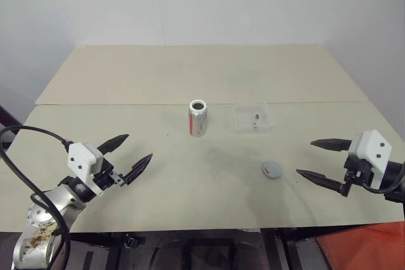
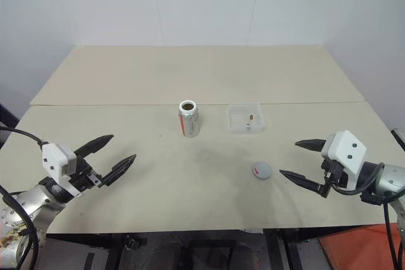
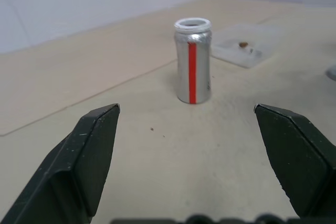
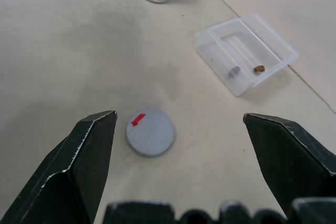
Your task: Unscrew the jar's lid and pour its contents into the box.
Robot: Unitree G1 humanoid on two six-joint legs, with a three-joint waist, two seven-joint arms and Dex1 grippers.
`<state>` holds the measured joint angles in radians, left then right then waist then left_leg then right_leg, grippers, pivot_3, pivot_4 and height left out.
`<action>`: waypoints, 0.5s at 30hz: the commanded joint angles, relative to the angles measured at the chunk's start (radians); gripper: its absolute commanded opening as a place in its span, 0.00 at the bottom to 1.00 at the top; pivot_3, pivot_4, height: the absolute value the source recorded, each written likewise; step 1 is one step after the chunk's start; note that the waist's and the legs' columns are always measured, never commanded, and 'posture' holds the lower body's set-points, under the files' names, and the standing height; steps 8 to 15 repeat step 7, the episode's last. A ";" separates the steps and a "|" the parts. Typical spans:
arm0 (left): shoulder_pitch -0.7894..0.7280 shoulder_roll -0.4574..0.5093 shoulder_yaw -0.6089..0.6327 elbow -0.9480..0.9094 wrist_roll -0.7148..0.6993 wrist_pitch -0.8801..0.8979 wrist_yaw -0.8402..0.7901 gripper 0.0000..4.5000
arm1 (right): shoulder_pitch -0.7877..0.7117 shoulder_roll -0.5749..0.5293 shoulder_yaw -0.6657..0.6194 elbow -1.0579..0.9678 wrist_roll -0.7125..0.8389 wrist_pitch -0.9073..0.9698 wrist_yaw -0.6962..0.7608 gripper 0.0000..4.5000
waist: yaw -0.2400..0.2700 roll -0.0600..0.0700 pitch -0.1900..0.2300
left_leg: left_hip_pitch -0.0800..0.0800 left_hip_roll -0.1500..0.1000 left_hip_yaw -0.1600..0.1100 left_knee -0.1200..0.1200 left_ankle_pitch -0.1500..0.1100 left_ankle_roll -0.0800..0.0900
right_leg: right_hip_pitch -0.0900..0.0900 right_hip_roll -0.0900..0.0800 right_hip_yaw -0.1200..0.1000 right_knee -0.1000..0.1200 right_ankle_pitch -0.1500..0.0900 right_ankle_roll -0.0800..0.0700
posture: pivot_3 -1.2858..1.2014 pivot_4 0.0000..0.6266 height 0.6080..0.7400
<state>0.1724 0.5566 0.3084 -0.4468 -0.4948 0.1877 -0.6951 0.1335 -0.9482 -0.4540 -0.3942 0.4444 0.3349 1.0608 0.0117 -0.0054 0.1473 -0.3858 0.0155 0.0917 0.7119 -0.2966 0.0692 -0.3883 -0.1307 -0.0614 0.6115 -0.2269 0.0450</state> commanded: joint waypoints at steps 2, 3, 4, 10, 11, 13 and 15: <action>-0.022 -0.016 -0.038 -0.014 0.050 -0.011 0.044 0.99 | 0.021 -0.012 -0.056 -0.020 -0.005 -0.038 0.016 1.00 | 0.001 0.000 0.000 | 0.000 0.000 0.000 0.000 0.001 -0.002 | 0.000 0.000 0.000 0.000 0.000 0.000 | 0.52 0.24 1.00; -0.026 -0.024 -0.044 -0.016 0.060 -0.012 0.058 0.99 | 0.032 -0.011 -0.062 -0.021 -0.009 -0.044 0.022 1.00 | 0.003 0.000 0.000 | 0.000 0.000 0.000 0.000 0.001 -0.002 | 0.000 0.000 0.000 -0.001 0.000 0.000 | 0.52 0.24 1.00; -0.031 -0.034 -0.046 -0.020 0.059 -0.007 0.073 0.99 | 0.041 -0.009 -0.072 -0.027 -0.007 -0.042 0.021 1.00 | 0.004 0.000 0.000 | -0.001 0.000 0.000 0.000 0.001 -0.003 | 0.000 0.000 0.000 -0.001 0.000 0.000 | 0.52 0.24 1.00; -0.051 -0.045 -0.064 -0.020 0.059 0.015 0.090 0.99 | 0.055 0.000 -0.095 -0.054 -0.001 -0.020 -0.005 1.00 | 0.003 0.000 0.000 | -0.001 0.000 0.000 0.000 0.001 -0.003 | -0.001 0.000 0.000 -0.001 0.000 0.000 | 0.52 0.24 1.00; -0.051 -0.045 -0.064 -0.020 0.059 0.015 0.090 0.99 | 0.055 0.000 -0.095 -0.054 -0.001 -0.020 -0.005 1.00 | 0.003 0.000 0.000 | -0.001 0.000 0.000 0.000 0.001 -0.003 | -0.001 0.000 0.000 -0.001 0.000 0.000 | 0.52 0.24 1.00; -0.051 -0.045 -0.064 -0.020 0.059 0.015 0.090 0.99 | 0.055 0.000 -0.095 -0.054 -0.001 -0.020 -0.005 1.00 | 0.003 0.000 0.000 | -0.001 0.000 0.000 0.000 0.001 -0.003 | -0.001 0.000 0.000 -0.001 0.000 0.000 | 0.52 0.24 1.00; -0.051 -0.045 -0.064 -0.020 0.059 0.015 0.090 0.99 | 0.055 0.000 -0.095 -0.054 -0.001 -0.020 -0.005 1.00 | 0.003 0.000 0.000 | -0.001 0.000 0.000 0.000 0.001 -0.003 | -0.001 0.000 0.000 -0.001 0.000 0.000 | 0.52 0.24 1.00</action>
